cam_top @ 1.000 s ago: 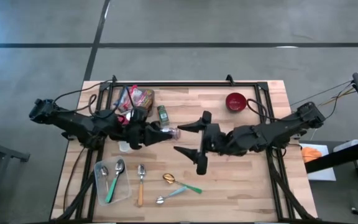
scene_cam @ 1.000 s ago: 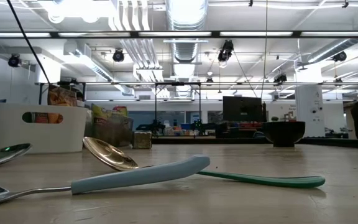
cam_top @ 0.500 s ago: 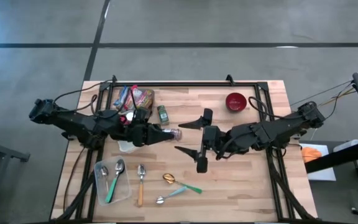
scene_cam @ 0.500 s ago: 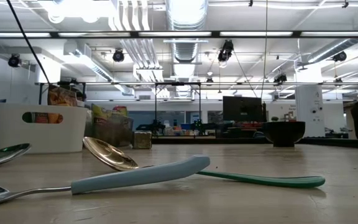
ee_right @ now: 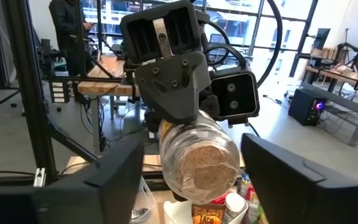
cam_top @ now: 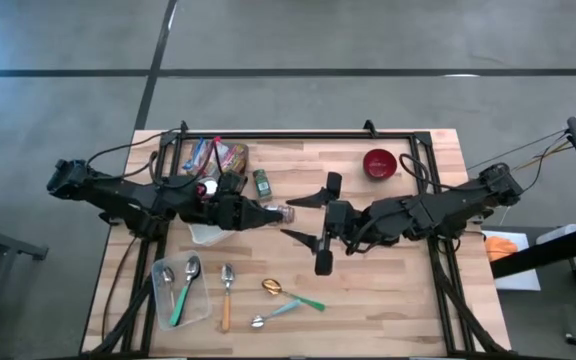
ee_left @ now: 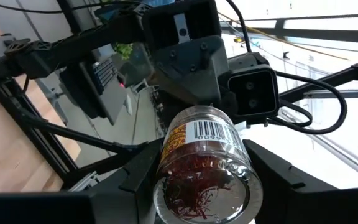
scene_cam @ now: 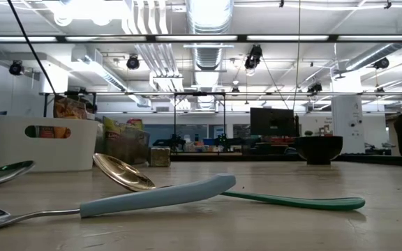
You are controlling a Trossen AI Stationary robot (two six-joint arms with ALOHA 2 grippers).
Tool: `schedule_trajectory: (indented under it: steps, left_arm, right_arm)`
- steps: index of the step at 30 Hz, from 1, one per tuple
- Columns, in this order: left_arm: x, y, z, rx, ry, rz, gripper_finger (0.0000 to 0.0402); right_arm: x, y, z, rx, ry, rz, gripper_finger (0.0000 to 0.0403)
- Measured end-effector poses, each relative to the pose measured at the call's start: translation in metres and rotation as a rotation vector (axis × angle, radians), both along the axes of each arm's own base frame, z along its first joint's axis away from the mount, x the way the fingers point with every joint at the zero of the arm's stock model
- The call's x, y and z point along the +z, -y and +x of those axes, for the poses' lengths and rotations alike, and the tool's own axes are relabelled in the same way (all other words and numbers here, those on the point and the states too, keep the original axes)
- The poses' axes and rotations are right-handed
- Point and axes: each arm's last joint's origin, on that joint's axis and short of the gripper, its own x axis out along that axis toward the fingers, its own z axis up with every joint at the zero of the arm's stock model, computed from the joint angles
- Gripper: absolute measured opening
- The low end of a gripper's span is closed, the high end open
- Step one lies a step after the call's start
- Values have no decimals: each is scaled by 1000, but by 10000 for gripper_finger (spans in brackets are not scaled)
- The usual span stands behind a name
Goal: Pick & Place Food Item
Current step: Put the brown seasoning bottle into the white bin
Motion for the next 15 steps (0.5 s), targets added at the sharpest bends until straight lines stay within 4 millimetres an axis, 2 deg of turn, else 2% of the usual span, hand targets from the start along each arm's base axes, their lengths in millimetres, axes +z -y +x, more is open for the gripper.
schedule_trajectory:
  steps: [4, 8, 11, 15]
  left_arm:
    - [3, 0, 0, -9, 29, -4, 177]
    - [3, 0, 0, -15, 31, -5, 177]
    - [3, 0, 0, -22, 32, -4, 177]
    - [3, 1, -1, -42, 32, -5, 177]
  right_arm:
    - [0, 0, 0, 0, 0, -13, 202]
    - [1, 0, 0, -1, 1, -14, 173]
    - [1, 0, 0, 7, 2, -14, 175]
    - [1, -1, 0, 44, 4, 5, 208]
